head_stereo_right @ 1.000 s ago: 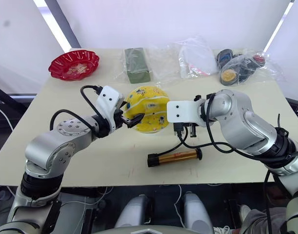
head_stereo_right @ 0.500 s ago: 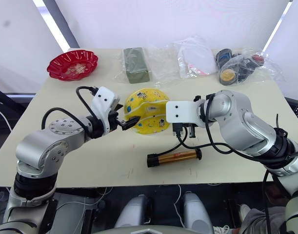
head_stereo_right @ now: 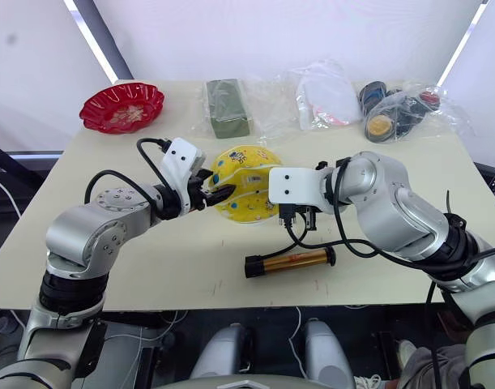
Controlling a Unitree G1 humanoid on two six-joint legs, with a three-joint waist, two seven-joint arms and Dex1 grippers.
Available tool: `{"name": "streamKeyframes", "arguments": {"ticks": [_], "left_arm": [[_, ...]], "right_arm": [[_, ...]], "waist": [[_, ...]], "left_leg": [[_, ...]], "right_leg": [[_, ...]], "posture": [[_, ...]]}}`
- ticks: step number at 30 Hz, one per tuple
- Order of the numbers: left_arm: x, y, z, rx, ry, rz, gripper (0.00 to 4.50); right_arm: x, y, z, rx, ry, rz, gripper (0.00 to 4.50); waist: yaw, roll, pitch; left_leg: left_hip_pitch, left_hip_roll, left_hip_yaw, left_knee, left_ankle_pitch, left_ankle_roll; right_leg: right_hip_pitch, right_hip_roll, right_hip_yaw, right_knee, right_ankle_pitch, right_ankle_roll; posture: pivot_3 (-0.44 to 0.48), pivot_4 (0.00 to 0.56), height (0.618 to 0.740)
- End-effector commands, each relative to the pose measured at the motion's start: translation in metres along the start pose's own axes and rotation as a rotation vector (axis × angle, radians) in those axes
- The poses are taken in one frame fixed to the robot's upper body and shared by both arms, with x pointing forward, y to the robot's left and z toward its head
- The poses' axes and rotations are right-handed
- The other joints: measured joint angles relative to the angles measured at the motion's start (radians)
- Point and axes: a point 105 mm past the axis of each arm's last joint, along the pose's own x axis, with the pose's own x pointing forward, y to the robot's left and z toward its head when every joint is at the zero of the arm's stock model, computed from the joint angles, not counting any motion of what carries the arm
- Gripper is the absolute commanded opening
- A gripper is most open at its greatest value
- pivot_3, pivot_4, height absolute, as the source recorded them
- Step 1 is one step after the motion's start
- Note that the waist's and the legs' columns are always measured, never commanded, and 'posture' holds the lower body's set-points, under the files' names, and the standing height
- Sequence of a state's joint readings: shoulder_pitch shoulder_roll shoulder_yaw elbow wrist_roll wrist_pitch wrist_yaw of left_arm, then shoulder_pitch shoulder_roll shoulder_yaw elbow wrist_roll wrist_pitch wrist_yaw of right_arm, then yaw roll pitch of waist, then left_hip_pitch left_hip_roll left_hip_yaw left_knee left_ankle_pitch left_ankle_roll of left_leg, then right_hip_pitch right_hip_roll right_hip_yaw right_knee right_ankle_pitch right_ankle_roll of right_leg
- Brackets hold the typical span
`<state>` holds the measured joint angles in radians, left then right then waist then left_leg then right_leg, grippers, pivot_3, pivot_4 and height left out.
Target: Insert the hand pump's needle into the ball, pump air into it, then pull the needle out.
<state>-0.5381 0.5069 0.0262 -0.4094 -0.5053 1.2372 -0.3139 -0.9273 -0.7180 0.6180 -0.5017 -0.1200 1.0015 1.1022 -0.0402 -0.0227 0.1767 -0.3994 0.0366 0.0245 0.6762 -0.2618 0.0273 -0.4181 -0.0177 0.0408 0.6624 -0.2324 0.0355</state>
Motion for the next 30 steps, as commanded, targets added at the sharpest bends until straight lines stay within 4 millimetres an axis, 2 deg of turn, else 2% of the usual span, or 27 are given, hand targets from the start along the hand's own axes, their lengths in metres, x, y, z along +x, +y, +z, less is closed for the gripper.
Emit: {"name": "streamKeyframes", "arguments": {"ticks": [1,2,3,5,7,17,30], "left_arm": [[-0.005,-0.005,0.014,-0.058,-0.044,-0.016,1.36],[-0.005,-0.007,0.014,-0.078,-0.044,-0.015,1.11],[-0.005,-0.009,0.015,-0.093,-0.044,-0.014,0.67],[-0.007,-0.014,0.015,-0.095,-0.041,-0.018,0.2],[-0.007,-0.016,0.016,-0.092,-0.038,-0.012,0.0],[-0.006,-0.024,0.016,-0.095,-0.034,0.006,0.0],[-0.002,-0.029,0.016,-0.121,-0.035,0.033,0.0]], "right_arm": [[-0.001,0.0,0.012,-0.024,-0.023,-0.017,0.3],[0.0,0.0,0.014,-0.02,-0.023,-0.018,0.3],[0.002,0.0,0.014,-0.018,-0.021,-0.02,0.3],[0.005,0.0,0.013,-0.015,-0.008,-0.026,0.3],[0.007,-0.001,0.011,-0.016,0.007,-0.034,0.3],[0.009,-0.017,0.005,-0.05,0.072,-0.083,0.3],[0.01,-0.024,0.001,-0.059,0.124,-0.099,0.3]], "waist": [[0.0,0.0,0.0],[-0.001,0.0,0.0],[-0.002,0.0,0.0],[-0.003,0.0,0.0],[-0.004,0.0,0.0],[-0.005,0.0,0.0],[-0.004,0.0,0.0]], "left_leg": [[0.0,0.0,0.0,0.0,0.0,0.0],[0.0,0.0,0.0,0.0,0.0,0.0],[0.0,0.0,0.0,0.0,0.0,0.0],[0.0,0.0,0.0,0.0,0.0,0.0],[0.0,0.0,-0.001,0.0,0.0,0.0],[0.0,0.0,0.0,0.0,0.0,0.0],[0.0,0.0,0.0,0.0,0.0,0.0]], "right_leg": [[0.0,0.0,0.0,0.0,0.0,0.0],[0.0,0.0,0.0,0.0,0.0,0.0],[0.0,0.0,0.0,0.0,0.0,0.0],[0.0,0.0,0.0,0.0,0.0,0.0],[0.0,0.0,0.0,0.0,0.0,0.0],[0.0,0.0,0.001,0.001,0.0,0.0],[-0.001,-0.001,0.001,0.001,0.001,0.0]], "posture": [[0.0,0.15,0.74],[0.0,0.15,0.74],[0.0,0.15,0.74],[0.0,0.15,0.74],[0.0,0.15,0.74],[0.0,0.15,0.74],[0.0,0.15,0.74]]}}
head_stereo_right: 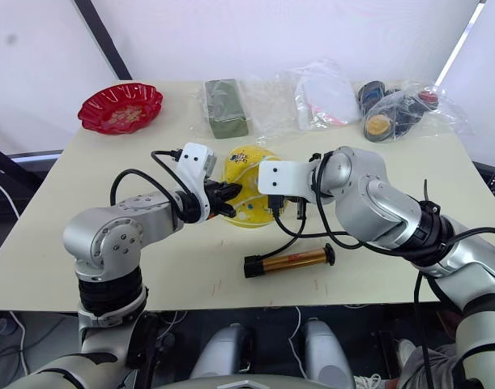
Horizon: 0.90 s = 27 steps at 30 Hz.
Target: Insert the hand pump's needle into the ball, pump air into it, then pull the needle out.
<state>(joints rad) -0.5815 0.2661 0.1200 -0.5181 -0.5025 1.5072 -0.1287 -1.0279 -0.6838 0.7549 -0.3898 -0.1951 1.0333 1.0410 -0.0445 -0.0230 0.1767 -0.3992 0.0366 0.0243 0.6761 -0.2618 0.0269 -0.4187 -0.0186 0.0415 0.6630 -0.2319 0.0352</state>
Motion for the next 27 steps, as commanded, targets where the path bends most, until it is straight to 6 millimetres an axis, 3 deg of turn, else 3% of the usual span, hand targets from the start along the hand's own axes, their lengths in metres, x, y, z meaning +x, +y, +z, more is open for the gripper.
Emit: {"name": "streamKeyframes", "arguments": {"ticks": [1,19,27], "left_arm": [[-0.006,-0.005,0.013,0.026,-0.06,-0.009,0.0],[-0.007,-0.005,0.009,0.03,-0.052,-0.004,0.0],[-0.006,-0.007,0.009,0.037,-0.053,-0.007,0.0]], "right_arm": [[-0.005,-0.009,0.004,-0.03,0.006,-0.041,0.3],[0.005,-0.004,0.008,-0.052,0.019,-0.016,0.3],[0.007,-0.005,0.0,-0.055,0.059,-0.02,0.3]], "waist": [[0.0,0.0,0.0],[0.0,0.0,0.0],[0.0,0.0,0.0]], "left_leg": [[0.0,0.0,0.0,0.0,0.0,0.0],[0.0,0.0,0.0,0.0,0.0,0.0],[0.0,0.0,0.0,0.0,0.0,0.0]], "right_leg": [[0.0,0.0,0.0,0.0,0.0,0.0],[0.0,-0.001,0.0,0.0,0.0,0.0],[0.0,-0.001,0.0,0.0,0.0,0.0]], "posture": [[0.0,0.15,0.74],[0.0,0.15,0.74],[0.0,0.15,0.74]]}}
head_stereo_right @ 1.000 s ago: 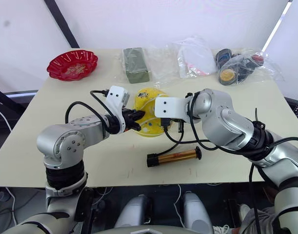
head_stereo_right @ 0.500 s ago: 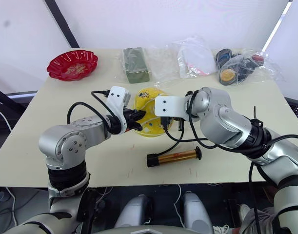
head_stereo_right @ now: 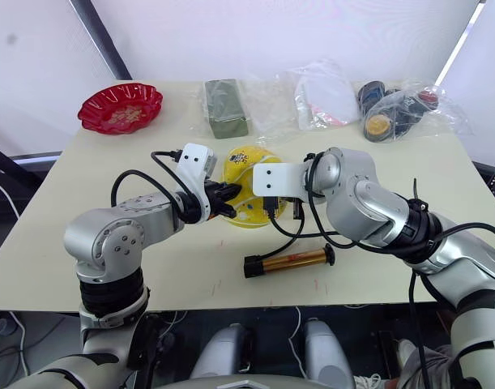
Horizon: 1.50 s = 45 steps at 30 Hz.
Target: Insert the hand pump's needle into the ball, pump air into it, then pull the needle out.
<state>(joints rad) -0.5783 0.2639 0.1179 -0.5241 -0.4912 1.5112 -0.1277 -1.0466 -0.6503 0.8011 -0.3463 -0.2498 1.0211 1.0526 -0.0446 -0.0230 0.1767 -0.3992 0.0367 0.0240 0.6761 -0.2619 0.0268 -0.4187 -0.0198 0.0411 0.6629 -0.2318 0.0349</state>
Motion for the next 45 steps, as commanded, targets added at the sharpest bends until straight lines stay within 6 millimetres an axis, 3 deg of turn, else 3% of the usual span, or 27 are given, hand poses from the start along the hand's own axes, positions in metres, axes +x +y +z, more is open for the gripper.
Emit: {"name": "streamKeyframes", "arguments": {"ticks": [1,14,20,31,45], "left_arm": [[-0.005,-0.007,0.01,0.035,-0.055,-0.016,0.0],[-0.005,-0.007,0.008,0.044,-0.057,-0.014,0.0],[-0.004,-0.007,0.007,0.04,-0.058,-0.009,0.0],[-0.001,-0.005,0.005,0.037,-0.062,0.0,0.0],[0.007,-0.008,0.006,0.039,-0.076,-0.006,0.0]], "right_arm": [[-0.002,-0.006,-0.003,-0.022,0.035,-0.022,0.3],[-0.005,-0.002,-0.004,0.171,-0.003,0.073,0.3],[-0.012,-0.013,0.003,0.034,-0.021,0.042,0.3],[-0.025,-0.013,0.019,-0.077,-0.058,0.077,0.3],[-0.028,-0.02,0.003,-0.156,0.103,0.13,0.3]], "waist": [[0.0,0.0,0.0],[0.001,0.0,0.0],[0.004,0.0,0.0],[0.007,0.0,0.0],[0.02,0.0,0.0]], "left_leg": [[0.0,0.0,0.0,0.0,0.0,0.0],[0.0,0.0,-0.001,0.0,0.0,0.0],[0.0,0.0,-0.002,-0.001,0.0,0.0],[0.0,-0.002,-0.002,-0.004,0.0,0.0],[-0.001,-0.006,-0.004,-0.004,0.0,0.0]], "right_leg": [[0.0,0.0,0.0,0.0,0.0,0.0],[0.0,-0.004,-0.001,0.0,0.0,-0.001],[0.0,-0.004,-0.003,-0.001,0.0,-0.001],[0.0,-0.004,-0.003,-0.002,0.0,-0.001],[0.001,-0.012,-0.006,-0.002,0.0,0.0]], "posture": [[0.0,0.15,0.74],[0.0,0.15,0.74],[0.0,0.15,0.74],[0.0,0.15,0.74],[0.0,0.15,0.74]]}}
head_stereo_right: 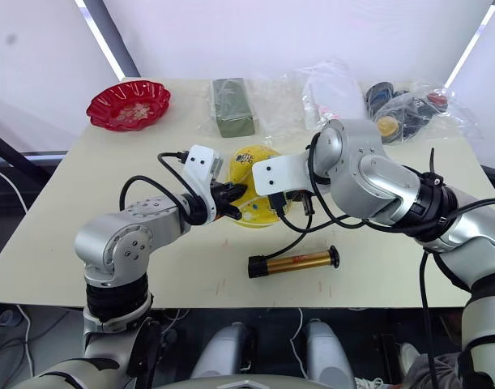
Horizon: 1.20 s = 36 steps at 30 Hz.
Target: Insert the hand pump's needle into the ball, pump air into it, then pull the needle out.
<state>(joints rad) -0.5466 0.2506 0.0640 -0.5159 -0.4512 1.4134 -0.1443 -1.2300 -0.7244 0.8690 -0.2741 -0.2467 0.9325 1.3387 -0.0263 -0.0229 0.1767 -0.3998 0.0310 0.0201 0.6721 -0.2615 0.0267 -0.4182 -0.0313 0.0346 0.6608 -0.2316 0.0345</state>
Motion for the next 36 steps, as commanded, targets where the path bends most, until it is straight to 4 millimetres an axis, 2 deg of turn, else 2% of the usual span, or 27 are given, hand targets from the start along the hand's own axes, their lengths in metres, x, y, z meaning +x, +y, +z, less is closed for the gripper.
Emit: {"name": "streamKeyframes", "arguments": {"ticks": [1,15,26,36], "left_arm": [[0.001,-0.001,0.006,0.016,-0.035,0.011,0.0],[0.003,-0.003,0.006,0.021,-0.04,0.02,0.0],[0.001,-0.003,0.004,0.018,-0.041,0.024,0.0],[0.001,-0.004,0.004,0.019,-0.043,0.023,0.0]], "right_arm": [[-0.007,-0.011,0.002,-0.022,0.017,-0.053,0.3],[-0.004,-0.018,0.005,-0.029,0.028,-0.069,0.3],[0.005,-0.018,-0.011,-0.019,0.095,-0.059,0.3],[0.008,-0.015,-0.005,-0.007,0.074,-0.046,0.3]], "waist": [[0.005,0.0,0.0],[0.013,0.0,0.0],[0.012,0.0,0.0],[0.012,0.0,0.0]], "left_leg": [[0.0,0.0,0.0,0.0,0.0,0.0],[-0.001,-0.002,-0.002,0.0,0.001,-0.001],[-0.001,-0.004,-0.005,0.0,0.002,-0.002],[-0.001,-0.004,-0.006,0.0,0.002,-0.003]], "right_leg": [[0.0,0.0,0.0,0.0,0.0,0.0],[0.0,-0.001,-0.002,0.0,0.0,0.0],[0.001,-0.001,-0.004,0.0,0.0,0.0],[0.001,-0.001,-0.005,0.0,0.0,0.0]], "posture": [[0.0,0.15,0.74],[0.0,0.15,0.74],[0.0,0.15,0.74],[0.0,0.15,0.74]]}}
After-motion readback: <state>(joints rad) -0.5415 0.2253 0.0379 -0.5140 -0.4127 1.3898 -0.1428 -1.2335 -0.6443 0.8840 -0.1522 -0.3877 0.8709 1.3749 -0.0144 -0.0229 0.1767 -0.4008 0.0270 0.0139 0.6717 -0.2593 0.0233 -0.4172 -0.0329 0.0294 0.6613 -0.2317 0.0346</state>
